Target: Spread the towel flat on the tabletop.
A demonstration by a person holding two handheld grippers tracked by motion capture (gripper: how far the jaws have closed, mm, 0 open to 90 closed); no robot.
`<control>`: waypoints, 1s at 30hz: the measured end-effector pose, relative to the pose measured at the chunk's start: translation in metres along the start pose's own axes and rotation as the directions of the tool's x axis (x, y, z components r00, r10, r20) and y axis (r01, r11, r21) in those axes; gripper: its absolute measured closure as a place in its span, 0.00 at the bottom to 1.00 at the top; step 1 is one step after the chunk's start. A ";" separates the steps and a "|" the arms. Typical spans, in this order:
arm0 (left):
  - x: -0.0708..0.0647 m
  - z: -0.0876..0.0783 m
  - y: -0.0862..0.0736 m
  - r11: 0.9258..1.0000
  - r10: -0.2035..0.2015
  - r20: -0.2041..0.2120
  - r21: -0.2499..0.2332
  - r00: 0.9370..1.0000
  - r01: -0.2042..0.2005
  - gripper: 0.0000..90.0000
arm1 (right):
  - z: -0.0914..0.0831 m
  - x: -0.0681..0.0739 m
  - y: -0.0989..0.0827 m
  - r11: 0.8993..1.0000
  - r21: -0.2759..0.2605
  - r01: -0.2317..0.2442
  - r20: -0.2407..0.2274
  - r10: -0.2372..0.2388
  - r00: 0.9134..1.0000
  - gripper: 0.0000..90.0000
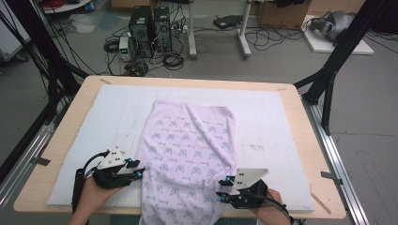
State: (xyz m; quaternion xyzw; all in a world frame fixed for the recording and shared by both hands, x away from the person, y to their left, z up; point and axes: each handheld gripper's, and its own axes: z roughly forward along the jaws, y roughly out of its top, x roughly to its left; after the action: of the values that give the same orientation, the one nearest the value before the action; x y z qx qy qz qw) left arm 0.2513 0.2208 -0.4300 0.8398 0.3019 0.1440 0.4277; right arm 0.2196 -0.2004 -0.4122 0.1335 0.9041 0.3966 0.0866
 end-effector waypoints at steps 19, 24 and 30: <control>-0.007 -0.013 -0.008 0.999 0.036 0.039 0.002 0.999 -0.036 0.81 | -0.030 -0.015 -0.038 0.995 0.091 -0.041 -0.017 0.043 0.999 0.96; -0.013 -0.013 -0.008 0.997 0.070 0.078 0.012 0.994 -0.071 0.92 | -0.042 -0.019 -0.029 0.996 -0.046 -0.072 -0.018 0.072 0.997 0.80; -0.020 0.006 -0.005 0.993 0.097 0.121 0.059 0.988 -0.105 0.90 | -0.024 -0.026 -0.019 0.998 -0.024 -0.054 0.023 0.055 0.998 0.73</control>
State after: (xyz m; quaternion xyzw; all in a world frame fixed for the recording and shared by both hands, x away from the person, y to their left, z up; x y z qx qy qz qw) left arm 0.2367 0.2068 -0.4374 0.8745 0.2378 0.1057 0.4093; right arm 0.2343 -0.2373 -0.4092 0.1617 0.8944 0.4076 0.0879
